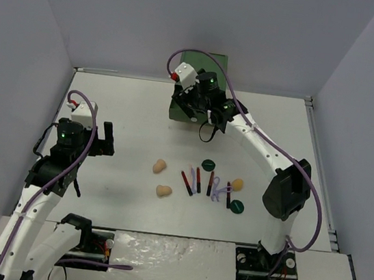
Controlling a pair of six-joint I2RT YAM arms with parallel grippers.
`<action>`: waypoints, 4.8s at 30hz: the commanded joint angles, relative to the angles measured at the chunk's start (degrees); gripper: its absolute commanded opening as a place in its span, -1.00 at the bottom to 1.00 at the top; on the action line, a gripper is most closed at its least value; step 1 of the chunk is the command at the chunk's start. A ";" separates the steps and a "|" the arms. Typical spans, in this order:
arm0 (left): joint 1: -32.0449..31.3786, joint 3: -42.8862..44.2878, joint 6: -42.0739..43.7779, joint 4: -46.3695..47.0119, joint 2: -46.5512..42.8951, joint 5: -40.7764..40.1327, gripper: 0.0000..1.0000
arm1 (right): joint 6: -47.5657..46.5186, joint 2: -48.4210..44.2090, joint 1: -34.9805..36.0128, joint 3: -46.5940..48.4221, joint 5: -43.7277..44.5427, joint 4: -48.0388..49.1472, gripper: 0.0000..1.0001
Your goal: Organize the makeup
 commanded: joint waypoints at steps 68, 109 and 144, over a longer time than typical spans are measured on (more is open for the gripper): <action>0.24 2.15 -0.77 2.12 1.16 -0.80 0.94 | 44.91 -9.97 19.81 -51.35 9.50 22.55 -0.41; 0.32 2.23 -0.87 2.10 1.42 -0.54 0.94 | 54.42 -12.73 23.59 -49.39 10.26 9.44 -0.53; 0.33 2.15 -0.71 2.10 0.59 -0.62 0.94 | -6.67 -12.15 -3.21 -0.94 -4.05 -6.21 -0.99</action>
